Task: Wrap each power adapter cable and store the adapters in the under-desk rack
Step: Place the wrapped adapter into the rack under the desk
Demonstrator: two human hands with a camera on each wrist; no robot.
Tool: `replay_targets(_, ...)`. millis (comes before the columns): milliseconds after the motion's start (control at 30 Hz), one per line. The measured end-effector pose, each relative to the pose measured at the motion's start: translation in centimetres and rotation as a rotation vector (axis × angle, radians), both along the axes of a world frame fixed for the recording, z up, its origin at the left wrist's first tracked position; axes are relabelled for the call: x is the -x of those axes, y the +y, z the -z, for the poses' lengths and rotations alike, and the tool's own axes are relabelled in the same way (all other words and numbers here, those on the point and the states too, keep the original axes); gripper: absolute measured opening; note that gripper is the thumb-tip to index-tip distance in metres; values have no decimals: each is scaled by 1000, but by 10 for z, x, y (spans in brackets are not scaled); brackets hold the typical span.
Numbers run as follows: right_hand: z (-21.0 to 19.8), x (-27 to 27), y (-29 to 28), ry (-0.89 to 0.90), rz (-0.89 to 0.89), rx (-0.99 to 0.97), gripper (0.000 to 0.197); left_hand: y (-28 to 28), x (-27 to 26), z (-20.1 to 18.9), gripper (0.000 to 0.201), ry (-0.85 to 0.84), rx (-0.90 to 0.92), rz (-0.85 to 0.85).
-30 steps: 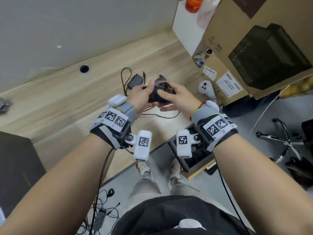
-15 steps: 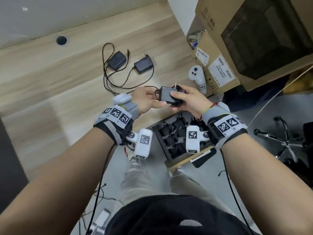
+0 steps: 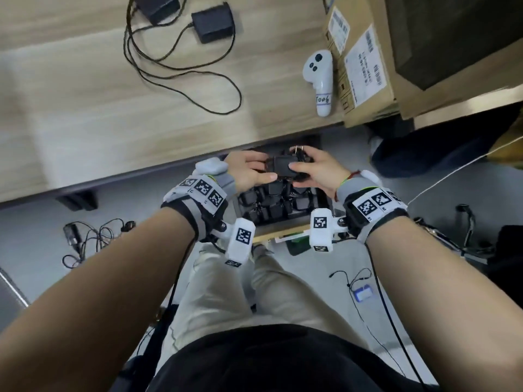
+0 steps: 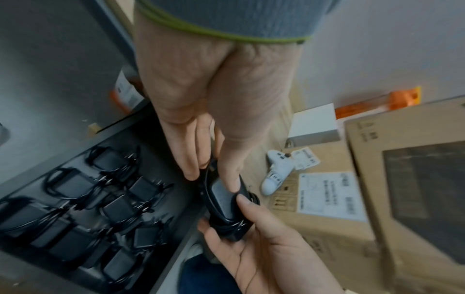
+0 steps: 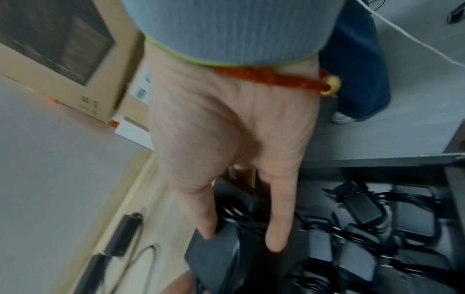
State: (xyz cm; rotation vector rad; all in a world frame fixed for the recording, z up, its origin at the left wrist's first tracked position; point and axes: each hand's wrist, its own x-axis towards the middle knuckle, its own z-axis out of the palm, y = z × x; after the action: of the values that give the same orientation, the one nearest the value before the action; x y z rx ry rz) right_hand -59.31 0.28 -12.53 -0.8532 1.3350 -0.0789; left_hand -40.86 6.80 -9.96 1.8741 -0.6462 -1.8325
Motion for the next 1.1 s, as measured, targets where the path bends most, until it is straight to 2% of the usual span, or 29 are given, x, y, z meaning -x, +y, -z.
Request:
replay_targets(100, 40, 11, 7, 155, -46, 6, 41, 8, 14, 37, 60, -65, -29, 86)
replay_targets(200, 75, 21, 6, 347, -219, 133, 52, 11, 25, 75, 59, -117, -76, 135)
replay_targets(267, 102, 28, 1, 497, -352, 243, 51, 11, 29, 107, 58, -137, -110, 166)
replay_targets(333, 127, 32, -5, 594, -406, 311, 48, 12, 31, 134, 61, -194, -126, 221)
replay_targets(400, 142, 33, -10, 659, -443, 362, 51, 13, 30, 146, 67, -337, -121, 281)
replay_targets(433, 152, 33, -13, 683, -453, 383, 50, 14, 29, 155, 71, -480, -138, 355)
replay_targets(500, 177, 35, -17, 715, -454, 408, 48, 13, 25, 171, 87, -736, -256, 437)
replay_targets(533, 182, 35, -19, 721, -455, 421, 48, 14, 23, 173, 97, -780, -301, 415)
replay_targets(600, 191, 34, -23, 736, -463, 464, 46, 19, 22, 181, 113, -763, -295, 326)
replay_targets(767, 216, 29, -20, 776, -475, 495, 45, 36, 29, 216, 128, -630, -258, 231)
replay_targets(1100, 226, 30, -29, 825, -540, 435, 49, 43, 35, 226, 130, -613, -225, 221)
